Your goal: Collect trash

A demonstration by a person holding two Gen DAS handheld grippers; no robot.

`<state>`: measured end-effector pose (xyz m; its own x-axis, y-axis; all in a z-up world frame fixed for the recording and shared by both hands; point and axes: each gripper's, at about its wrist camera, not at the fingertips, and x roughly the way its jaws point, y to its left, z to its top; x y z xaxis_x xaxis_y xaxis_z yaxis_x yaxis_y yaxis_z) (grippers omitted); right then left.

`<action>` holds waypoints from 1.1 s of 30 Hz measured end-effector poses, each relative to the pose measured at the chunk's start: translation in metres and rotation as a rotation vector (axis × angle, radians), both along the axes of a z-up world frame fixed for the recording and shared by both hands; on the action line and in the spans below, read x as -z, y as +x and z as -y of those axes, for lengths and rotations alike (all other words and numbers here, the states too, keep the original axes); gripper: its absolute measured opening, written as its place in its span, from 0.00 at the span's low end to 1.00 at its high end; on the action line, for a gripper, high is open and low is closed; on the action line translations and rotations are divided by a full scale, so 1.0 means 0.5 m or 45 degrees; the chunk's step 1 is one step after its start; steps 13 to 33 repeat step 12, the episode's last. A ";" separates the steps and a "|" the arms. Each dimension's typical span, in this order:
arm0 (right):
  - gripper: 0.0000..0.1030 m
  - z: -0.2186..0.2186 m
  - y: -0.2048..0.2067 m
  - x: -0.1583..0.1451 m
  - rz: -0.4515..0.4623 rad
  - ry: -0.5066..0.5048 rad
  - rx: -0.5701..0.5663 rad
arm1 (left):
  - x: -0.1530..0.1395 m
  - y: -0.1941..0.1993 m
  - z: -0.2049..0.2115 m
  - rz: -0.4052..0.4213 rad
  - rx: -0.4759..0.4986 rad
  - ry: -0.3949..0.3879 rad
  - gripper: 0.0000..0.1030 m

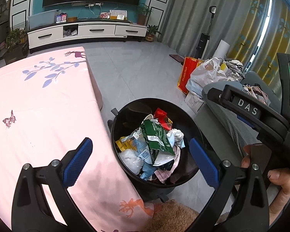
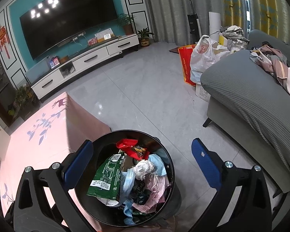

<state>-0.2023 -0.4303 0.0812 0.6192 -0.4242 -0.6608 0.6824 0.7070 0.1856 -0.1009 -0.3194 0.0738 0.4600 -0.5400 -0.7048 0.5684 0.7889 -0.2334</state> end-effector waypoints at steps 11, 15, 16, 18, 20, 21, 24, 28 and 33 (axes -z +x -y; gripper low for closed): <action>0.97 -0.001 0.003 0.004 -0.008 -0.001 0.004 | 0.008 0.003 0.002 -0.036 -0.002 0.010 0.97; 0.97 0.000 0.003 0.003 -0.008 -0.001 0.003 | 0.010 0.004 0.002 -0.044 -0.004 0.012 0.97; 0.97 0.000 0.003 0.003 -0.008 -0.001 0.003 | 0.010 0.004 0.002 -0.044 -0.004 0.012 0.97; 0.97 0.000 0.003 0.003 -0.008 -0.001 0.003 | 0.010 0.004 0.002 -0.044 -0.004 0.012 0.97; 0.97 0.000 0.003 0.003 -0.008 -0.001 0.003 | 0.010 0.004 0.002 -0.044 -0.004 0.012 0.97; 0.97 0.000 0.003 0.003 -0.008 -0.001 0.003 | 0.010 0.004 0.002 -0.044 -0.004 0.012 0.97; 0.97 0.000 0.003 0.003 -0.008 -0.001 0.003 | 0.010 0.004 0.002 -0.044 -0.004 0.012 0.97; 0.97 0.000 0.003 0.003 -0.008 -0.001 0.003 | 0.010 0.004 0.002 -0.044 -0.004 0.012 0.97; 0.97 0.000 0.003 0.003 -0.008 -0.001 0.003 | 0.010 0.004 0.002 -0.044 -0.004 0.012 0.97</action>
